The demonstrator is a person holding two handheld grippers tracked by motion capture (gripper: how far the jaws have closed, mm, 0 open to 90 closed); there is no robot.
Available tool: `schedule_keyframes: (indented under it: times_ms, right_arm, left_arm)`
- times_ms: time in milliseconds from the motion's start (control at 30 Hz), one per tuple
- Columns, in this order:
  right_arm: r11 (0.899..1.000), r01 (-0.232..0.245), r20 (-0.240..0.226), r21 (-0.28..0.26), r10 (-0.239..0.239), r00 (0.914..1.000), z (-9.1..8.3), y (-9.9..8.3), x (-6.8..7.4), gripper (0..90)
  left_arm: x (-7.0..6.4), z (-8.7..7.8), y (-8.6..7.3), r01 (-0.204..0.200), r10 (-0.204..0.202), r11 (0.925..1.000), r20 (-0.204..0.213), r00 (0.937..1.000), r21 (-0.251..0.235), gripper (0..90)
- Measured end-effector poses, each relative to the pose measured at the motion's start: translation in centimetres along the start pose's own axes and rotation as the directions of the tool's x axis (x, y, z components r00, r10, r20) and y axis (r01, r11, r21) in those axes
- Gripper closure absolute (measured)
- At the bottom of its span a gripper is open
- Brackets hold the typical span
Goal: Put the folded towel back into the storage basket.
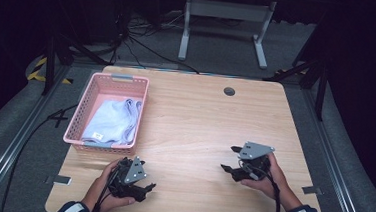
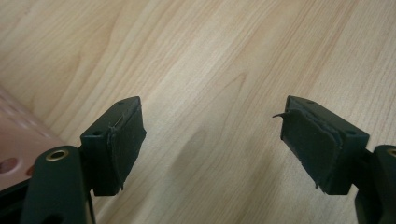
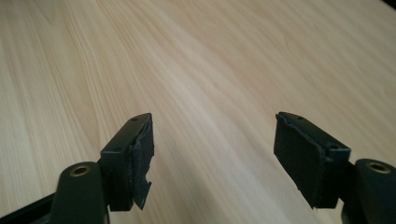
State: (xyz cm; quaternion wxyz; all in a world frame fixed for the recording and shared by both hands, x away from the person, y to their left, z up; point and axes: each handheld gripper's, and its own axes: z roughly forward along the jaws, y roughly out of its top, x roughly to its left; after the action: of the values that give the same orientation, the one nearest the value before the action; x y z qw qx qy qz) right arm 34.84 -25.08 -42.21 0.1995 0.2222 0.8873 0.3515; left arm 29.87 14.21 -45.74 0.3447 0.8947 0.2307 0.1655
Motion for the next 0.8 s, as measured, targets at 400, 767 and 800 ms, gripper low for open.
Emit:
schedule_keyframes:
  times_ms: [400, 767, 800]
  right_arm:
    - [0.982, -0.187, 0.006, 0.022, 0.187, 0.9824, -3.1, -8.6, -0.8, 25.4]
    - [0.964, -0.265, 0.050, 0.002, 0.265, 0.9629, -4.1, -10.8, -1.1, 21.0]
    - [0.964, -0.265, 0.049, 0.003, 0.264, 0.9632, -4.1, -10.8, -1.2, 21.0]
  left_arm:
    - [0.8, 2.3, -0.8, 0.058, -0.055, 0.9981, 0.141, 0.9884, -0.019, 20.3]
    - [0.7, 2.6, -0.8, 0.053, -0.048, 0.9983, 0.157, 0.9865, -0.026, 15.4]
    - [0.7, 2.6, -0.8, 0.048, -0.043, 0.9985, 0.156, 0.9867, -0.026, 15.2]
